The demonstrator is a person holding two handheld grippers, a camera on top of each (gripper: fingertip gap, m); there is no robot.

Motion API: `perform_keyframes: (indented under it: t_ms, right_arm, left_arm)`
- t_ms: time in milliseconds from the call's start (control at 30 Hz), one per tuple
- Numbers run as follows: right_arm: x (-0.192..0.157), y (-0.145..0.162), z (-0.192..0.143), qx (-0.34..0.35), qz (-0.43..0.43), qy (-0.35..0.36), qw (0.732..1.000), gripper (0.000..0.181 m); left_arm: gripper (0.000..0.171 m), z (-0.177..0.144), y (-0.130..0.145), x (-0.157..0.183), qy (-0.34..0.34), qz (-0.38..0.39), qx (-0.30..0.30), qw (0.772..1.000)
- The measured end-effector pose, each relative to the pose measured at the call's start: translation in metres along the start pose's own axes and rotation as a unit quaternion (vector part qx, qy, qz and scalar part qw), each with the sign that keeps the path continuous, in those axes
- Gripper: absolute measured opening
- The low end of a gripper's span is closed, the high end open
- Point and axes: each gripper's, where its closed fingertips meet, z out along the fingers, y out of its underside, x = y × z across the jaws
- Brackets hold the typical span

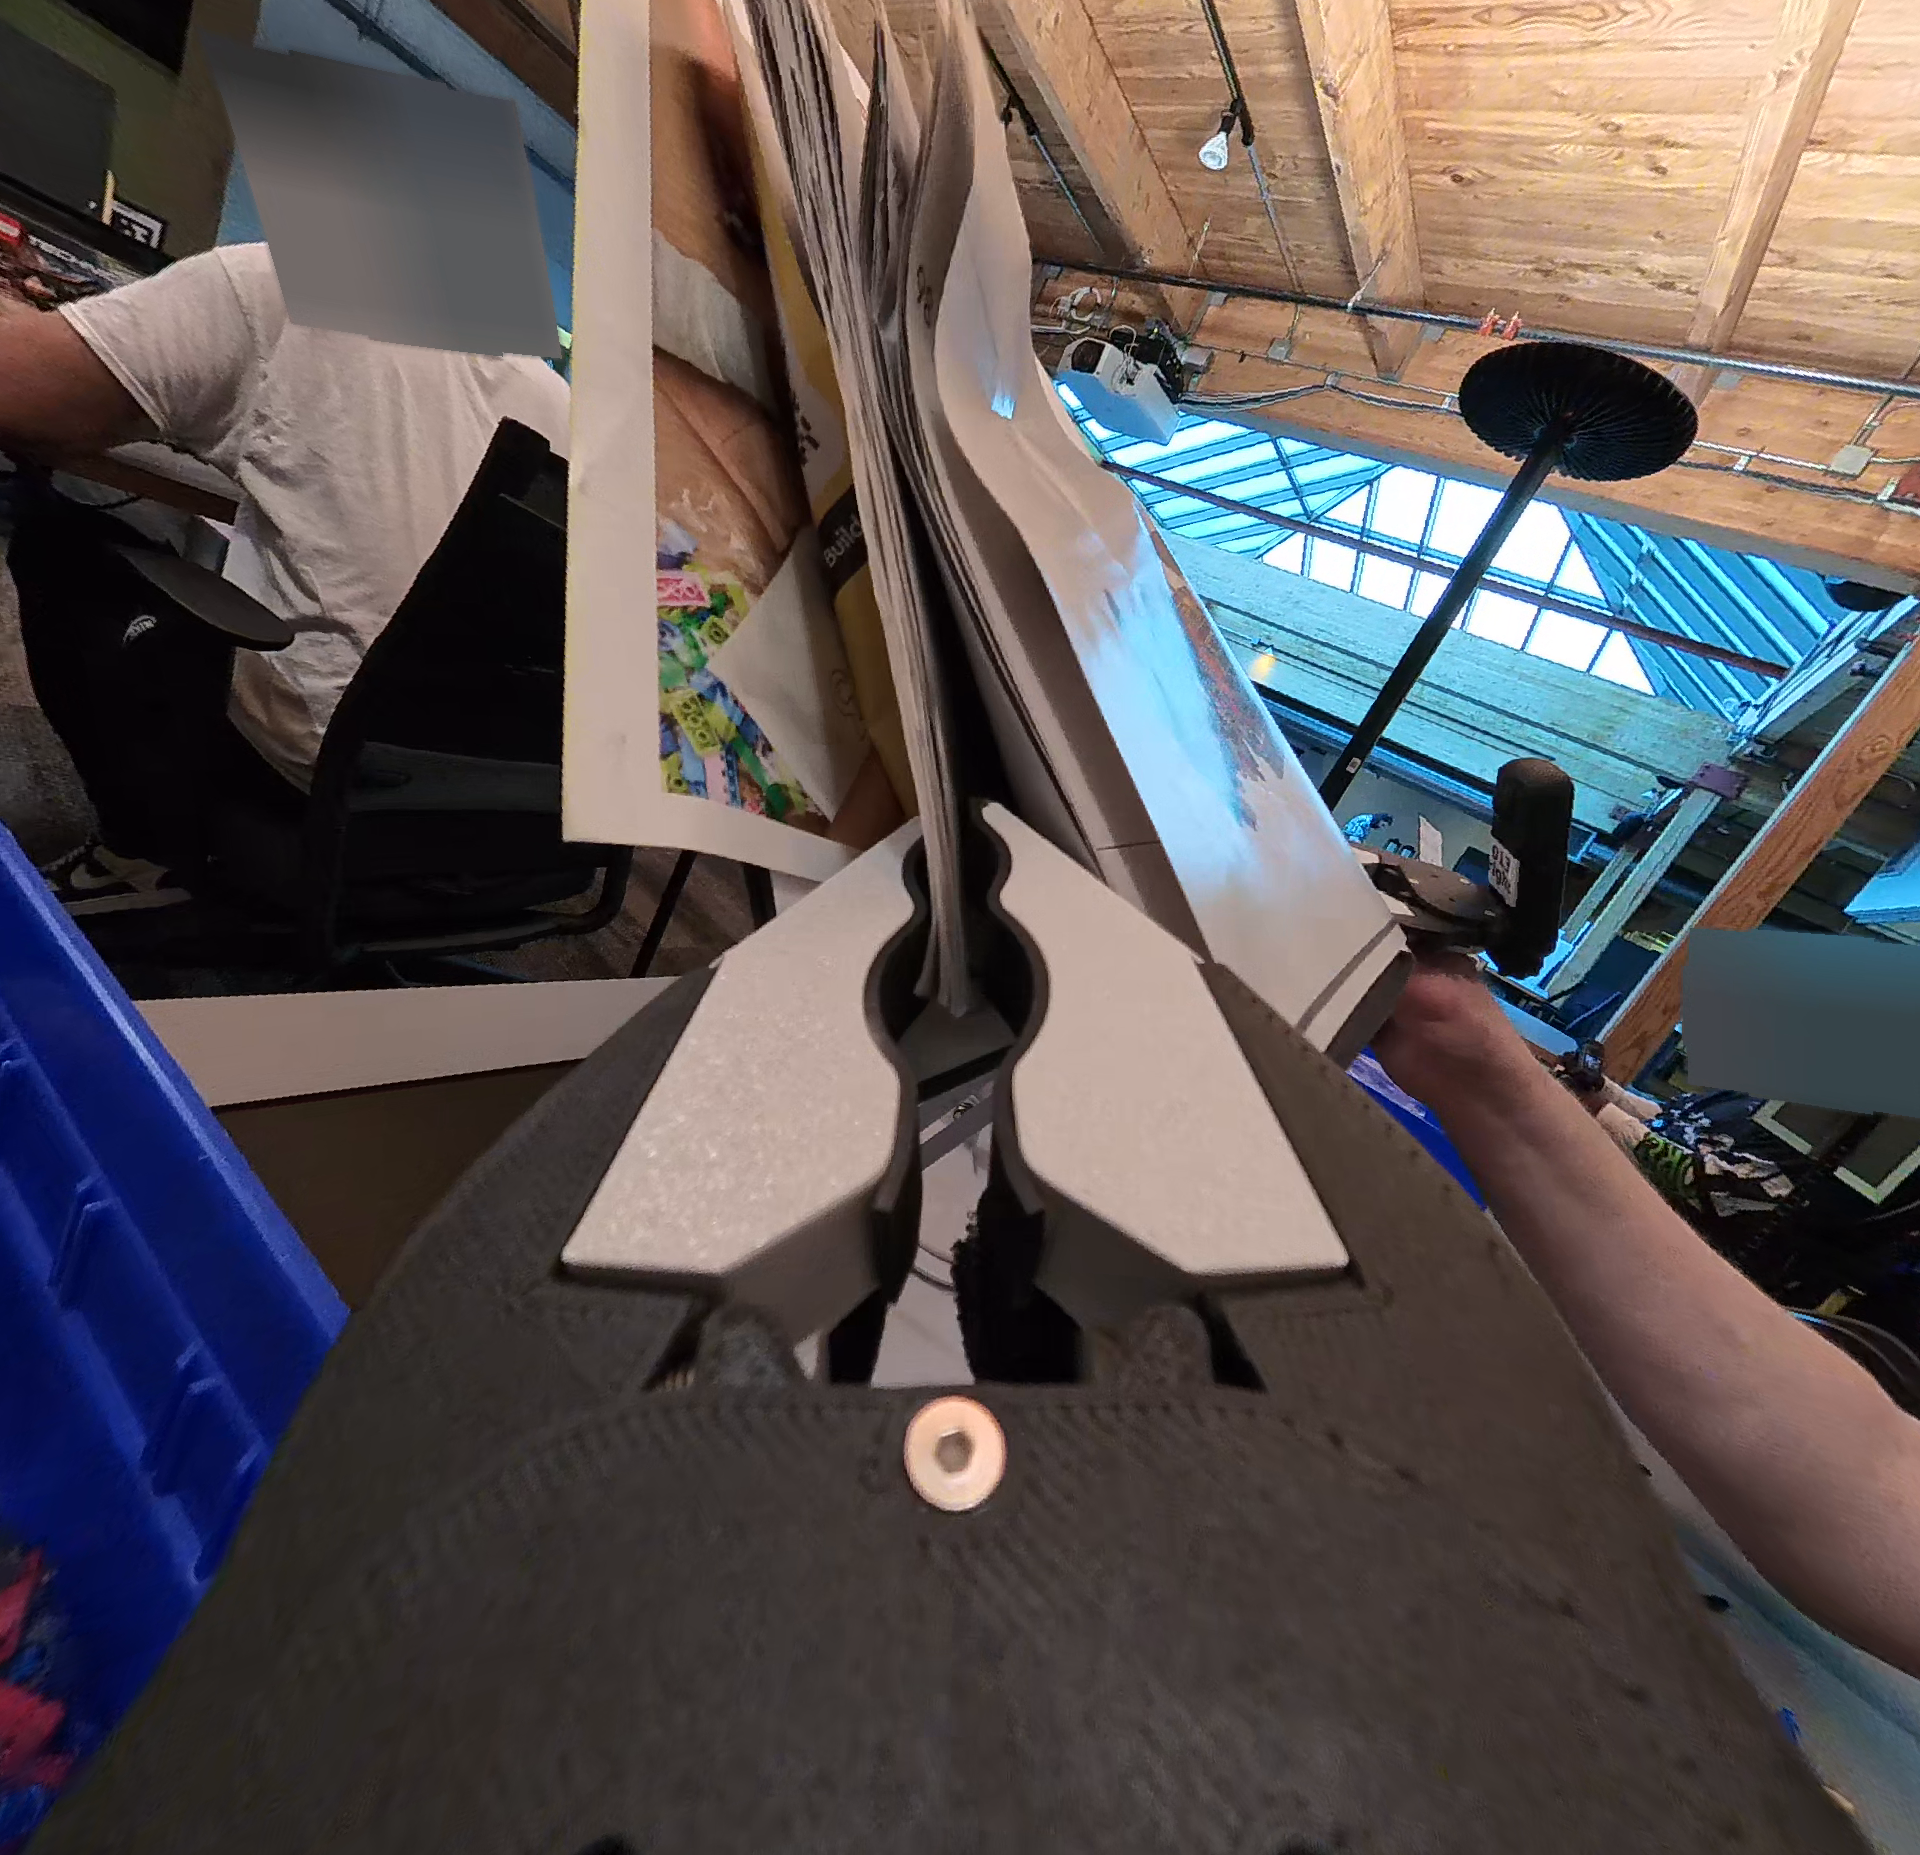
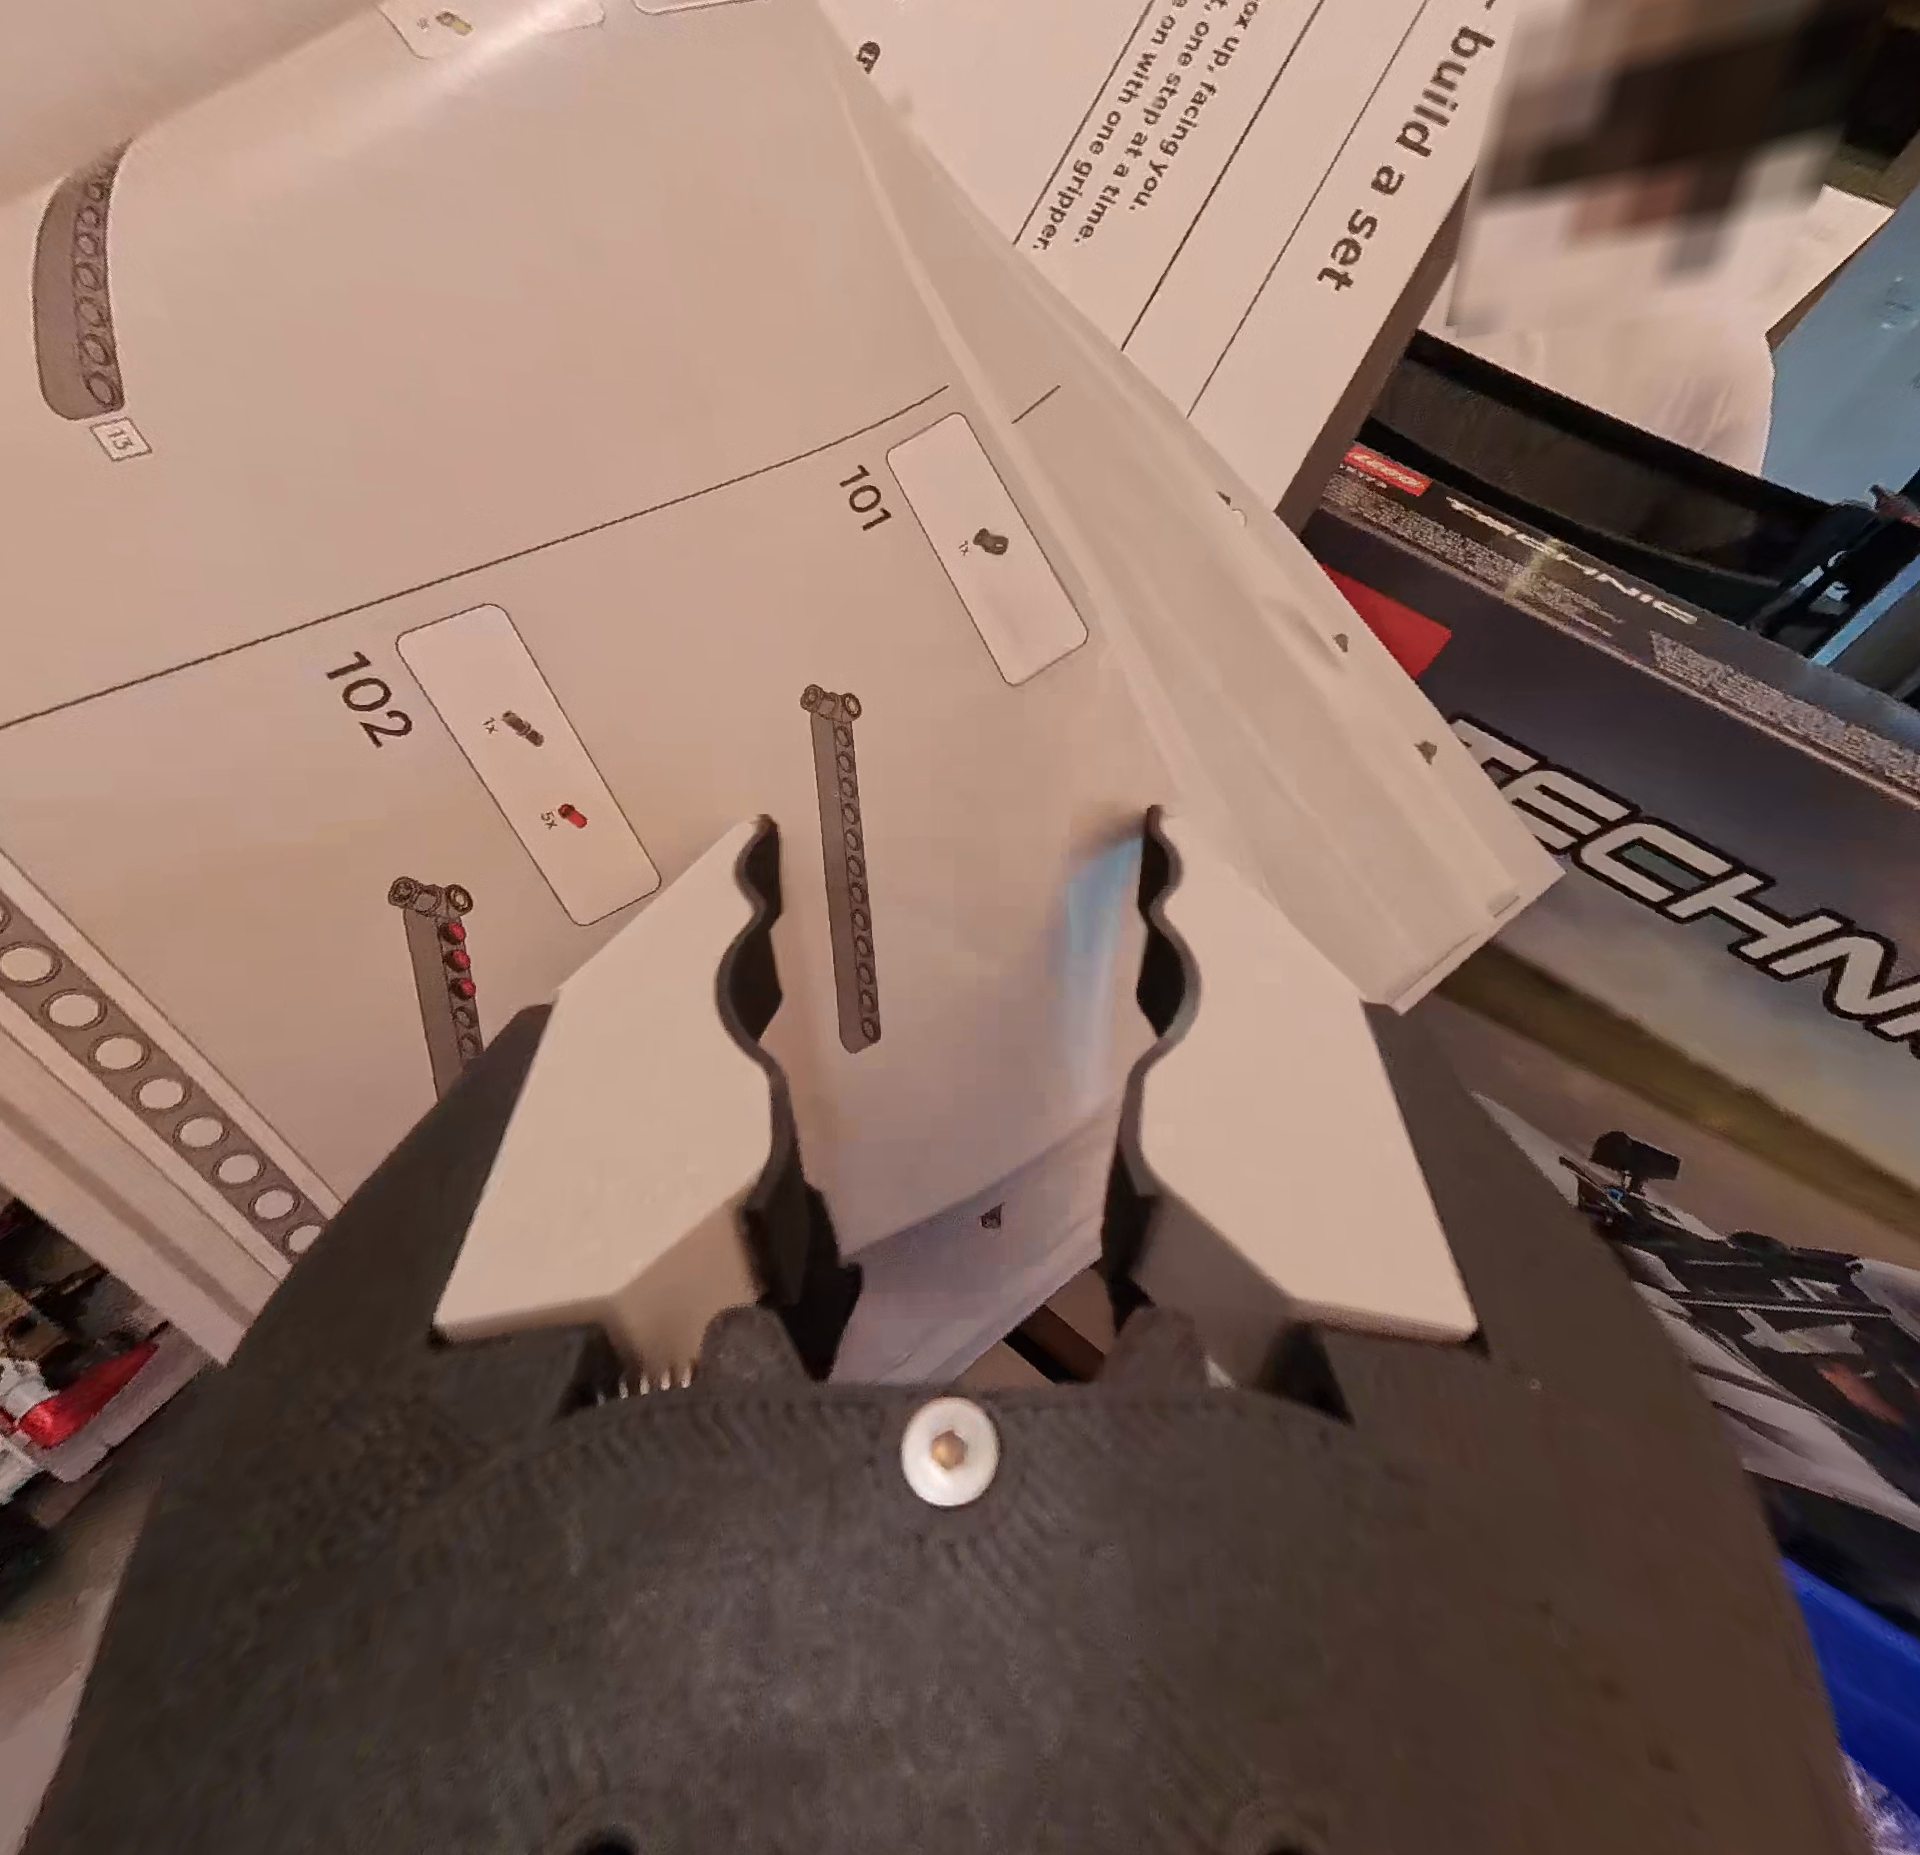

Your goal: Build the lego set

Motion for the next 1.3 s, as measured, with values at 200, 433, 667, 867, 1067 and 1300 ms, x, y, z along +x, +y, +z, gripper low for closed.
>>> perform_keyframes:
  t_ms: [200,433,667,867,1067,1300]
  right_arm:
    - [-0.009,-0.003,0.000,-0.010,-0.032,-0.004,0.999,0.033]
    - [-0.048,-0.023,-0.008,-0.007,-0.039,-0.083,0.996,0.000]
    - [-0.123,-0.130,-0.045,0.130,0.067,-0.281,0.949,0.000]
    - [-0.227,-0.195,-0.040,0.160,0.045,-0.407,0.898,0.046]
    - [-0.259,-0.182,-0.056,0.154,-0.015,-0.440,0.884,0.046]
    - [-0.087,-0.103,-0.028,0.094,-0.002,-0.150,0.984,0.057]
  left_arm:
    - [0.000,0.000,0.000,0.000,-0.001,0.000,0.000,1.000]
    - [0.000,0.000,0.000,0.000,0.001,-0.002,0.001,1.000]
    - [0.000,0.000,0.000,0.000,0.001,-0.003,0.001,1.000]
    - [0.000,0.000,0.000,0.000,0.000,-0.002,0.001,1.000]
    - [0.000,0.000,0.000,0.001,0.004,-0.004,-0.001,1.000]
    - [0.000,0.000,0.000,0.001,0.005,-0.008,0.001,1.000]
